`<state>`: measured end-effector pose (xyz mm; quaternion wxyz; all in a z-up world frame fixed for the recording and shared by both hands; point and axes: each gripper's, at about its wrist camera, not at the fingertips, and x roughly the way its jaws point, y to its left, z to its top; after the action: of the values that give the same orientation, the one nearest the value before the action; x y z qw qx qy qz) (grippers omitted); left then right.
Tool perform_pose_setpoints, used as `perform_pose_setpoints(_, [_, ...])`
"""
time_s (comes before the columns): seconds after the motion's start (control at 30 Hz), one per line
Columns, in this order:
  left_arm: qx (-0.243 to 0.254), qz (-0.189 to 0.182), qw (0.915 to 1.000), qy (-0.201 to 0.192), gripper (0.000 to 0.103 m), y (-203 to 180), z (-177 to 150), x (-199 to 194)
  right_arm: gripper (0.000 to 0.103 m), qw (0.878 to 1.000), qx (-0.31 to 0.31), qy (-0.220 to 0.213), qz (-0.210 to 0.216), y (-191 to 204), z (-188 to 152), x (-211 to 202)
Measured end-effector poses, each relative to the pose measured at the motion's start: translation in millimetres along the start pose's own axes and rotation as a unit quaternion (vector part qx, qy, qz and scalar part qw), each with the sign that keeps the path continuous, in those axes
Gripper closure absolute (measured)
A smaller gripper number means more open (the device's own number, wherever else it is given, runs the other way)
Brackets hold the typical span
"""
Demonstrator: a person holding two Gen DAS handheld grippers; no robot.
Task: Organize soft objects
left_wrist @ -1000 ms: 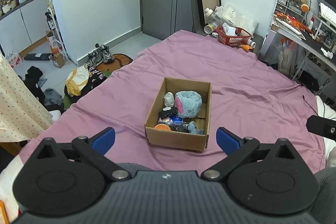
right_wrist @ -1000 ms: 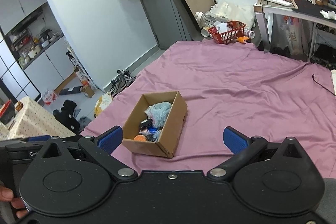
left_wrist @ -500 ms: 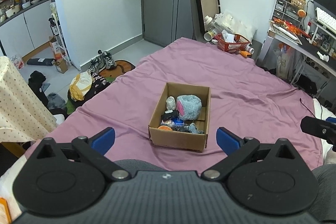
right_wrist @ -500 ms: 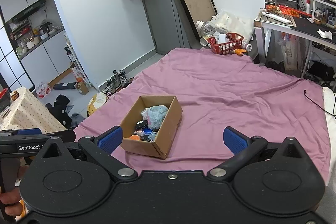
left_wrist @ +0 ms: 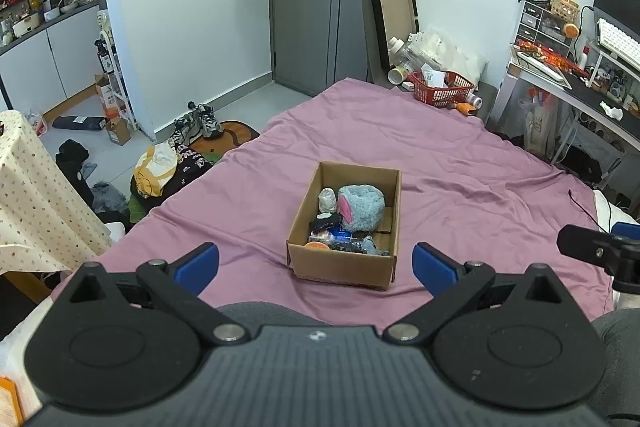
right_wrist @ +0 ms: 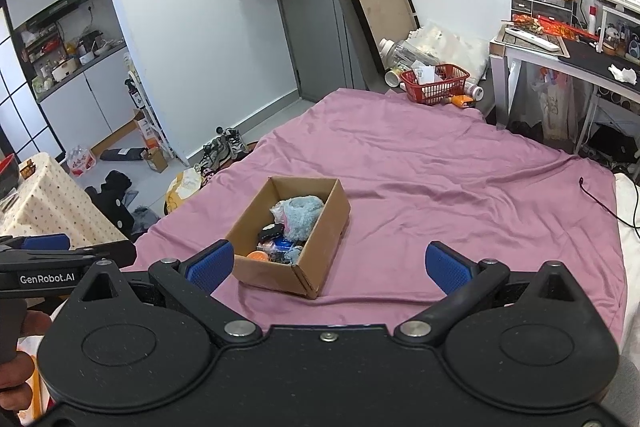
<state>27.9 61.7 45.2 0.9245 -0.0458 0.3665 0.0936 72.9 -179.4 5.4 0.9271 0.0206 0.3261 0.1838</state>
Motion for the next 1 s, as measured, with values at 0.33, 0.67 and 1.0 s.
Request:
perform_pose_setpoints(0.33, [-0.007, -0.004, 1.0, 0.004, 0.001, 1.8, -3.2, 0.3, 0.0, 1.0, -0.005, 0.003, -0.006, 6.0, 0.1, 0.3])
perform_pose_setpoints(0.67, [-0.008, -0.009, 0.9999, 0.002, 0.001, 4.9, -4.0, -0.4, 0.0, 1.0, -0.001, 0.001, -0.011, 7.1, -0.8, -1.6])
perform_pose_setpoints(1.0, [-0.013, -0.015, 0.9998, 0.005, 0.001, 7.4, -4.3, -0.6, 0.0, 1.0, -0.006, 0.001, -0.012, 8.5, -0.5, -0.8])
